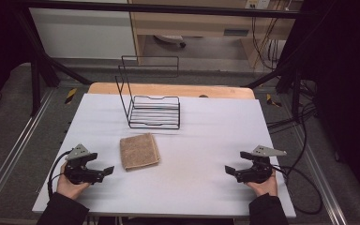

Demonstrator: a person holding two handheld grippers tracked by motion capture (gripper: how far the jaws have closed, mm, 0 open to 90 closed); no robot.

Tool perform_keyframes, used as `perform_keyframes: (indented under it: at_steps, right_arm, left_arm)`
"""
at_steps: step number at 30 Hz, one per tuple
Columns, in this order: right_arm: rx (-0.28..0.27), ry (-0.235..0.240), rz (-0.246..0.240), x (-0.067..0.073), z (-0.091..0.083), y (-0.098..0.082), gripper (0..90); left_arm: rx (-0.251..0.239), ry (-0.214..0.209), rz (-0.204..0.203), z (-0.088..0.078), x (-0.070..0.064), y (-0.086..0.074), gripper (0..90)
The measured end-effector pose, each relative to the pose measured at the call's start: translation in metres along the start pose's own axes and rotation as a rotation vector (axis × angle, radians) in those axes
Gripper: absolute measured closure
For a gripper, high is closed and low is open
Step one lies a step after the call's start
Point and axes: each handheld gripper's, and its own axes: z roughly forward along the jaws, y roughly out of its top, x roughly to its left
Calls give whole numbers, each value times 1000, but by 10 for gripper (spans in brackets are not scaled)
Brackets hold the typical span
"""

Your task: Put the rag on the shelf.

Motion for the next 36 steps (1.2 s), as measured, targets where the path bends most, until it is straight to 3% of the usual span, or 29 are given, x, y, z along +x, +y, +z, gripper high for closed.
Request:
perform_keyframes:
  at_steps: [14,22,28,29,36]
  right_arm:
    - [1,-9,13,1,1,0,9]
    - [17,-13,0,6,4,2,8]
    - [19,-13,8,7,6,2,10]
    - [17,-15,6,8,6,3,10]
    - [22,-10,8,10,10,3,14]
  left_arm:
    - [-6,15,-32,2,-11,8,96]
    - [12,-16,-64,15,-27,14,178]
    - [33,-24,-78,28,-42,19,317]
    - [42,-17,-72,31,-46,19,386]
    - [82,5,-68,40,-52,18,579]
